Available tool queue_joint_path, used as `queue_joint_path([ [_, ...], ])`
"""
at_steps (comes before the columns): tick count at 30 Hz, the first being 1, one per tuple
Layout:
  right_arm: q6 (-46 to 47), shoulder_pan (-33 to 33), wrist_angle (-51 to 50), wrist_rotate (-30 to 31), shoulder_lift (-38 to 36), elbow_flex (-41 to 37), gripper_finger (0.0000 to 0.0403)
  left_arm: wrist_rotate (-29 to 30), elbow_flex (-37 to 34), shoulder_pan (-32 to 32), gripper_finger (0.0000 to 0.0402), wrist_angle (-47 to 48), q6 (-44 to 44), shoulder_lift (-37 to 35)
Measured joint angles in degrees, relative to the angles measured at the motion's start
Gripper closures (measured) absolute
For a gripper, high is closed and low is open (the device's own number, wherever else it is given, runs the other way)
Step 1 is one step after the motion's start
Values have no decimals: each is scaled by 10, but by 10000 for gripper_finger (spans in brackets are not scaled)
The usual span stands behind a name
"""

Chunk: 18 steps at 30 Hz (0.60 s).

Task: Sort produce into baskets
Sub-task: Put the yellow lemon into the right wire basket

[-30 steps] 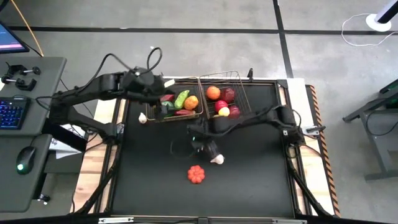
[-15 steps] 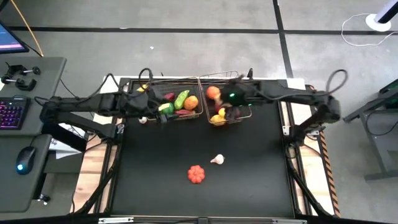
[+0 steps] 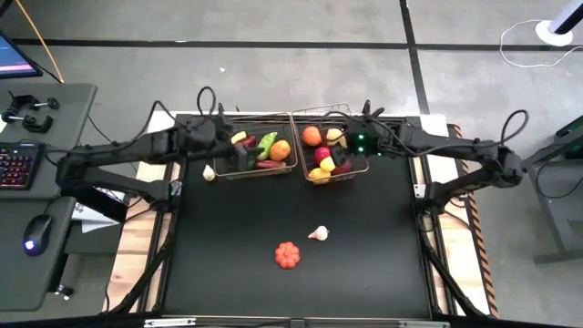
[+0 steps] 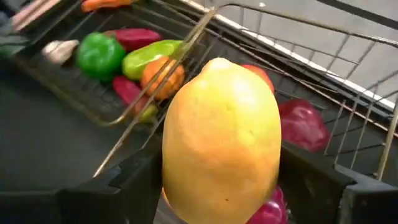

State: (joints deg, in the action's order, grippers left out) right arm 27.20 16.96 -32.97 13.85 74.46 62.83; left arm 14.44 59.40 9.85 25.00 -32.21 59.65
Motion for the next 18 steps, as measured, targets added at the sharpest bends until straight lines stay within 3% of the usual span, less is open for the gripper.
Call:
queue_joint_path([
  [5,23,5,39,53,21,0,126,-42,0,67,11,42,-35,-8],
  [8,41,4,34,46,24,0,126,-42,1,105,11,119,-71,-16],
  [12,0,4,41,43,24,0,126,-39,1,139,11,240,-83,-18],
  [18,27,30,41,12,27,0,114,54,1,167,11,379,-140,-18],
])
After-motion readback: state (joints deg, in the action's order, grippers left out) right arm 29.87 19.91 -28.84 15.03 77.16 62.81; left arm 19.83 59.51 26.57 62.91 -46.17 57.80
